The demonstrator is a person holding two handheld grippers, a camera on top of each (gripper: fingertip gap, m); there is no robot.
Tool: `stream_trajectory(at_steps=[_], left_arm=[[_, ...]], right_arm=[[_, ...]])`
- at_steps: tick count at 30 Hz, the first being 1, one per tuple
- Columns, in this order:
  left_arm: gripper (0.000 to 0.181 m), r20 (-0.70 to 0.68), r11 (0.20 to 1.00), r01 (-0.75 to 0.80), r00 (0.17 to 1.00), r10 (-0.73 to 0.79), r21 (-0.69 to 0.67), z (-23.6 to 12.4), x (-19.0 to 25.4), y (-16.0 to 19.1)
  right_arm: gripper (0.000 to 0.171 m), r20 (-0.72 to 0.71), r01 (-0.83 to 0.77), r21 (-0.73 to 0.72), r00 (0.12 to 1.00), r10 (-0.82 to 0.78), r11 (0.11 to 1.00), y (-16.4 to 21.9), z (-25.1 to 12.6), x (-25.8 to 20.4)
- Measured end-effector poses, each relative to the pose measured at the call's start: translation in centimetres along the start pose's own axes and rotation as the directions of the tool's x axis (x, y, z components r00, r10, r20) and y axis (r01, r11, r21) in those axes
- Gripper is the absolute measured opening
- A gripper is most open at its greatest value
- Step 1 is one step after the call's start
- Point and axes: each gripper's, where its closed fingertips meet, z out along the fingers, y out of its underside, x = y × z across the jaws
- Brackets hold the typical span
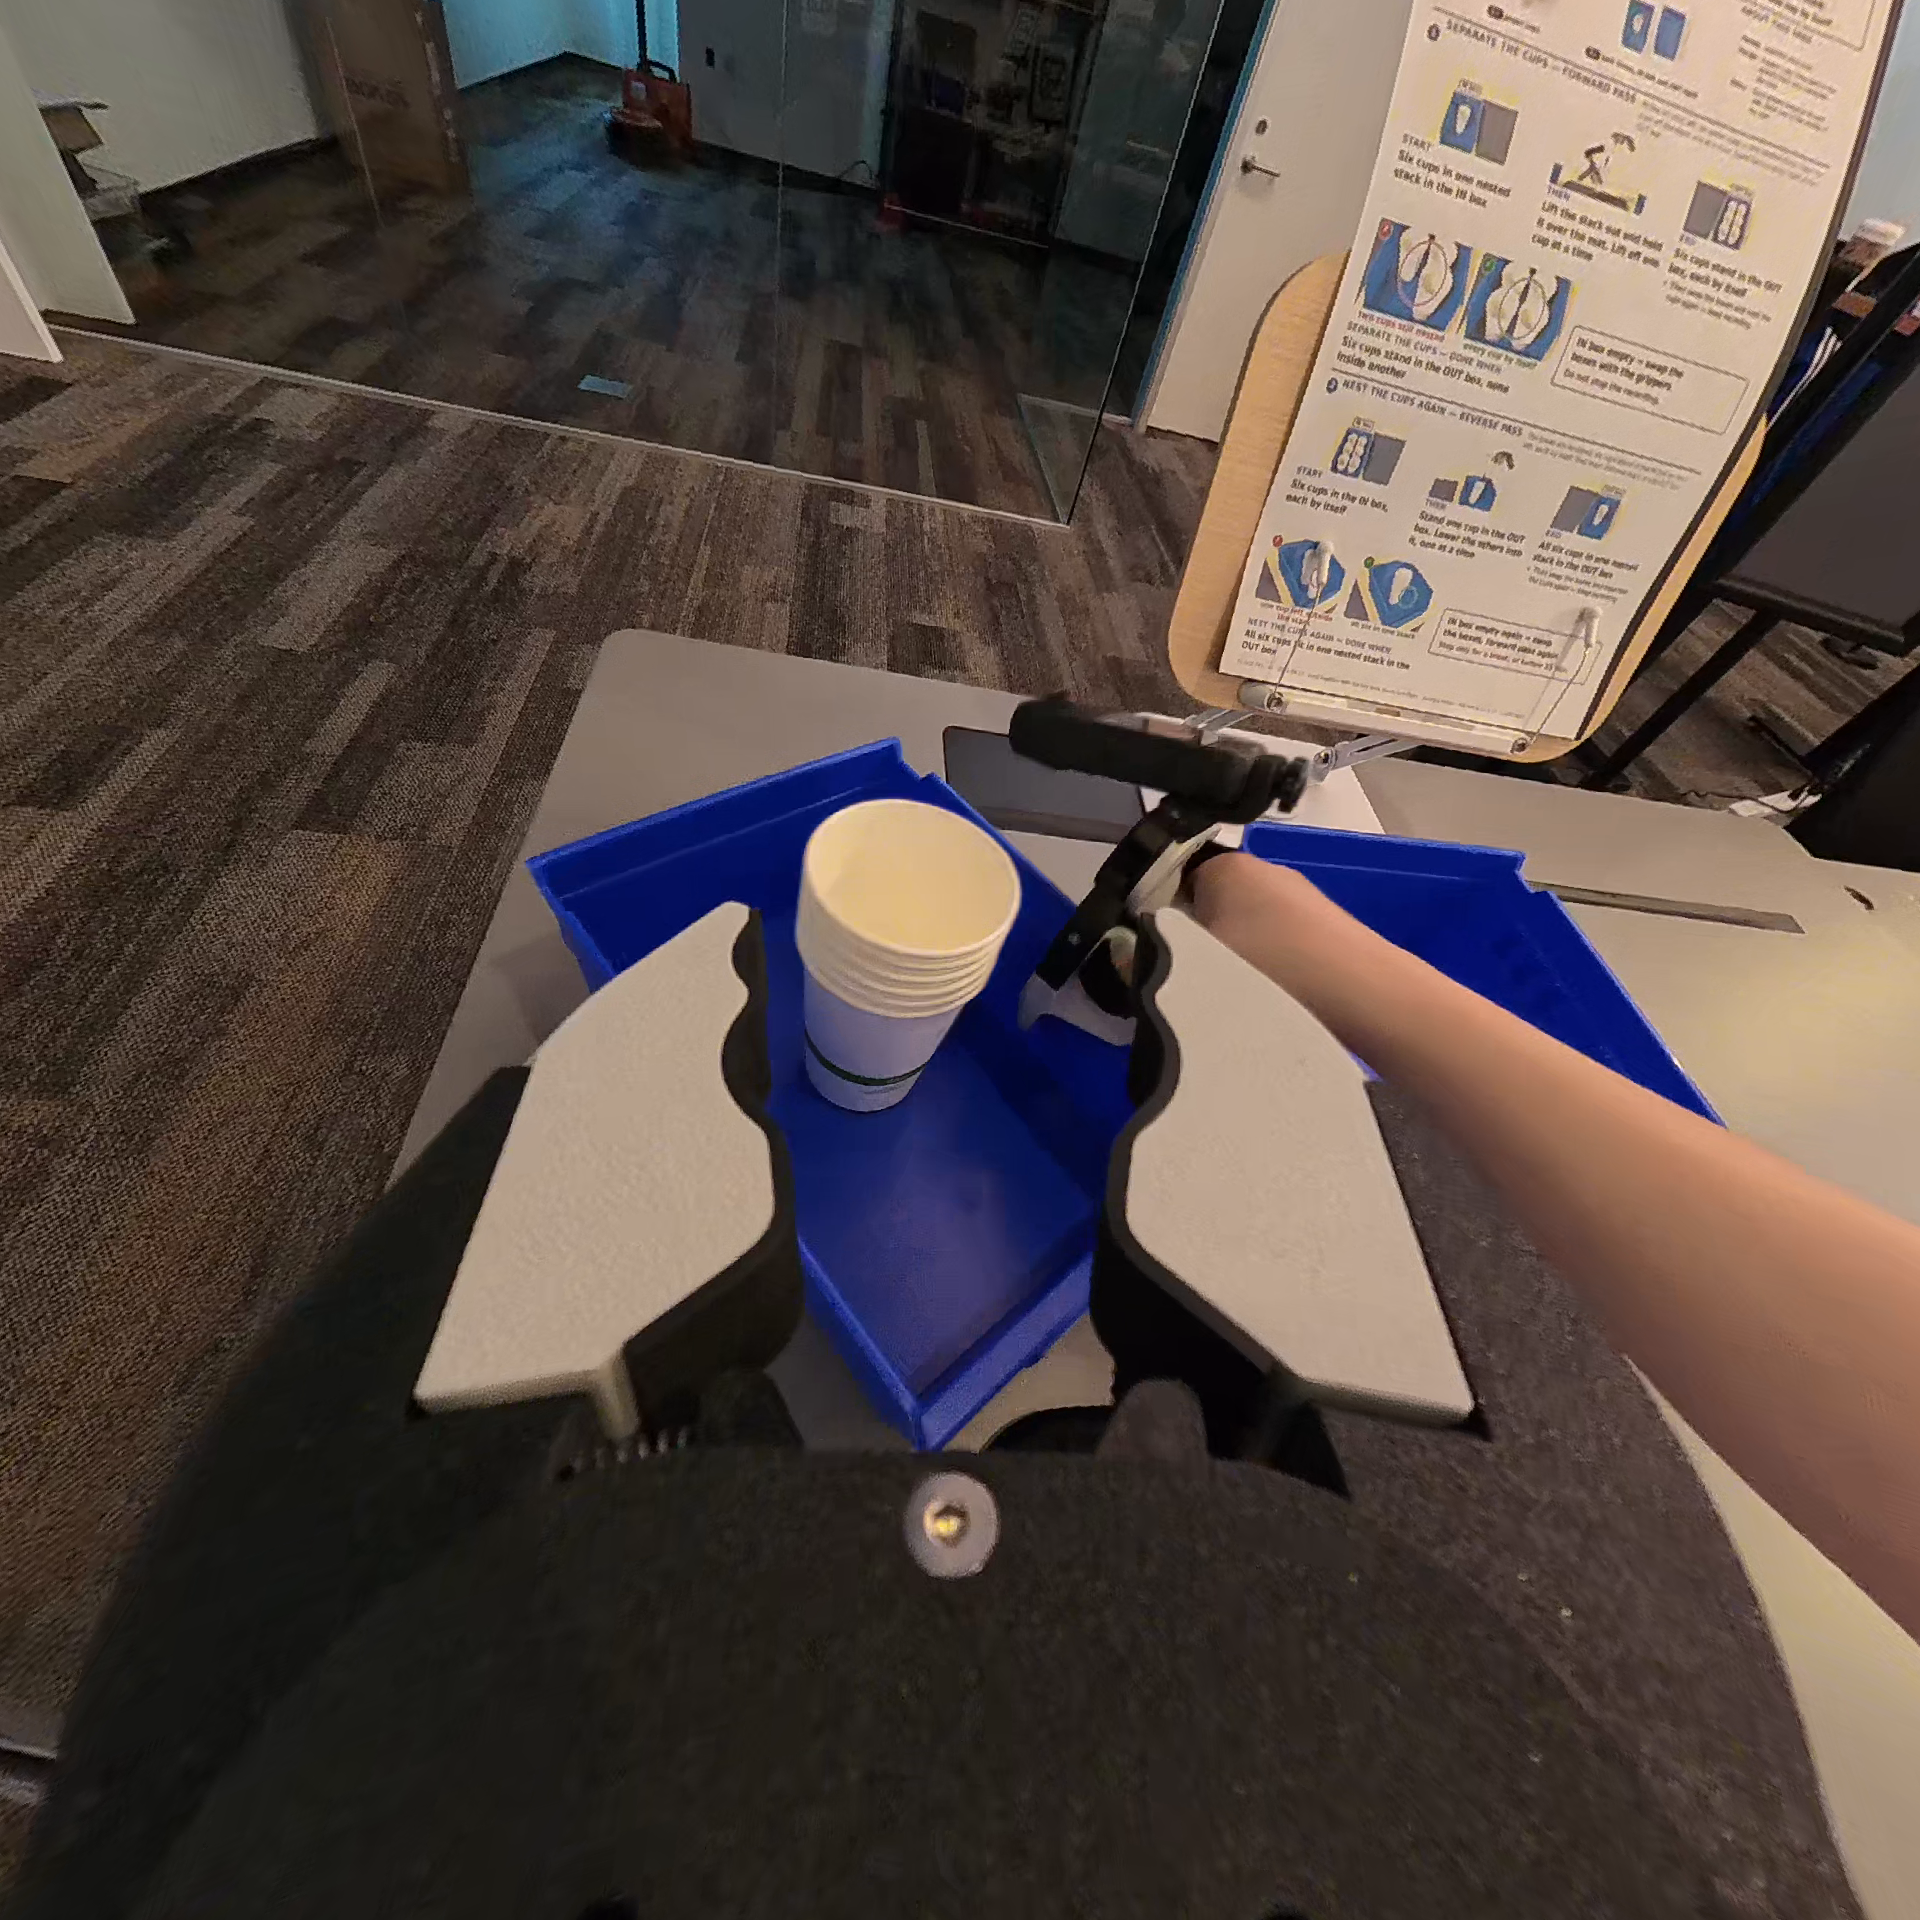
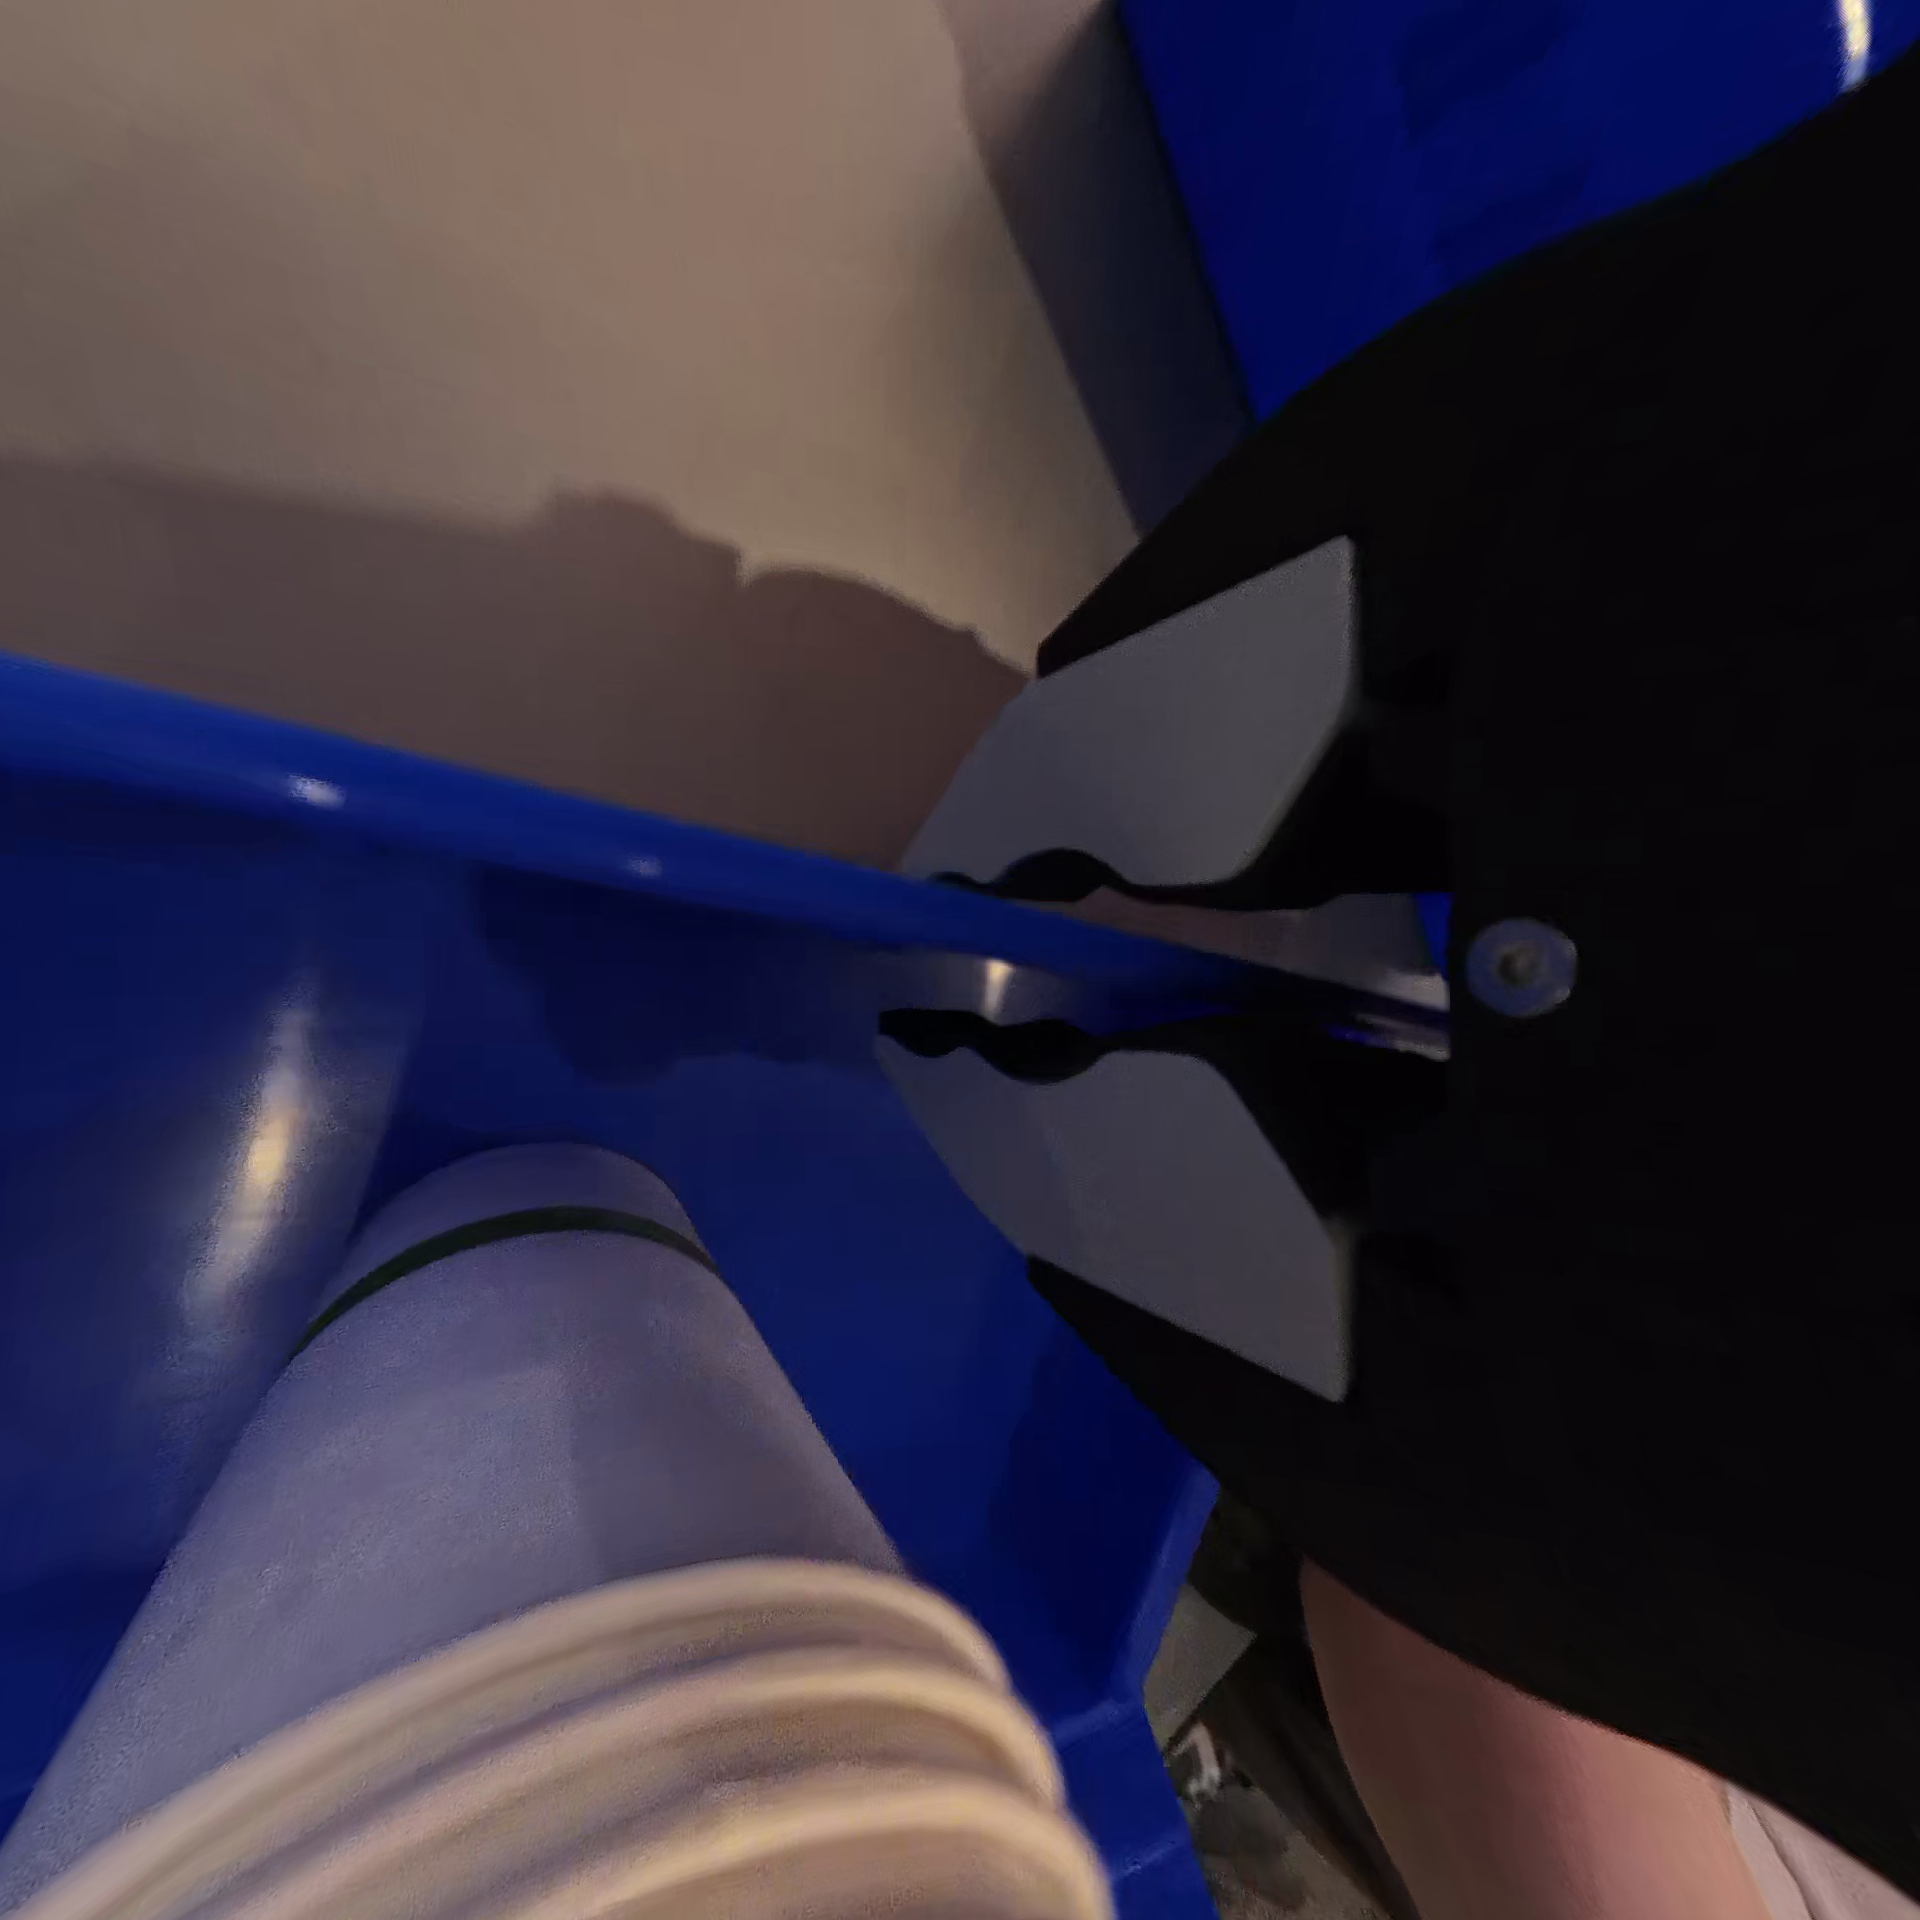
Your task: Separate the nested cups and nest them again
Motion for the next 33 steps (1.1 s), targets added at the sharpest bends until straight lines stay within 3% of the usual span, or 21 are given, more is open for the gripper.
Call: stream_trajectory(at_steps=[3, 6, 9, 11, 13, 16, 18, 20, 24, 27, 33], left_arm=[[0.068, -0.005, 1.0, -0.016, 1.0, 0.016, -0.01, 0.2, 0.5, 0.0], [0.069, -0.015, 0.999, -0.033, 0.999, 0.033, -0.017, 0.2, 1.0, 0.1], [0.068, -0.023, 0.999, -0.04, 0.999, 0.04, -0.012, 0.2, 1.4, 0.0], [0.068, -0.025, 0.999, -0.041, 0.999, 0.041, -0.009, 0.2, 1.7, -0.1], [0.068, -0.02, 0.999, -0.046, 0.999, 0.045, -0.007, 0.3, 1.9, -0.2], [0.068, -0.014, 0.998, -0.068, 0.998, 0.068, -0.013, 0.6, 2.7, -0.4], [0.068, -0.014, 0.995, -0.095, 0.995, 0.094, -0.026, 0.9, 3.5, -0.3], [0.069, -0.018, 0.991, -0.127, 0.992, 0.126, -0.047, 1.3, 4.3, -0.1], [0.072, -0.037, 0.978, -0.19, 0.982, 0.187, -0.092, 2.3, 5.7, 0.5], [0.071, -0.051, 0.972, -0.202, 0.979, 0.197, -0.121, 3.2, 6.3, 0.8], [0.071, -0.041, 0.957, -0.23, 0.973, 0.226, -0.175, 4.7, 6.7, 1.3]], right_arm=[[0.018, -0.006, 0.069, 0.17, 0.998, -0.069, 0.983, -1.4, -3.3, -0.1], [0.031, -0.107, 0.152, 0.406, 0.987, -0.119, 0.901, -1.0, -10.5, 0.8], [0.049, -0.343, 0.167, 0.494, 0.939, 0.015, 0.853, 4.4, -17.6, 7.3], [0.061, -0.451, 0.055, 0.474, 0.872, 0.189, 0.879, 10.1, -20.0, 13.8], [0.069, -0.44, -0.124, 0.44, 0.834, 0.333, 0.89, 16.1, -19.3, 19.0], [0.066, -0.218, -0.354, 0.334, 0.873, 0.437, 0.873, 22.0, -13.9, 21.1], [0.048, -0.138, -0.405, 0.248, 0.884, 0.446, 0.88, 24.2, -10.5, 21.3], [0.016, -0.041, -0.407, 0.234, 0.903, 0.428, 0.883, 24.3, -8.9, 20.7], [0.006, -0.126, -0.383, 0.184, 0.904, 0.409, 0.905, 26.0, -9.6, 22.9], [0.005, -0.09, -0.441, 0.191, 0.882, 0.463, 0.877, 28.0, -10.6, 25.7], [0.006, -0.16, -0.511, 0.207, 0.823, 0.544, 0.834, 36.3, -13.6, 33.6]])
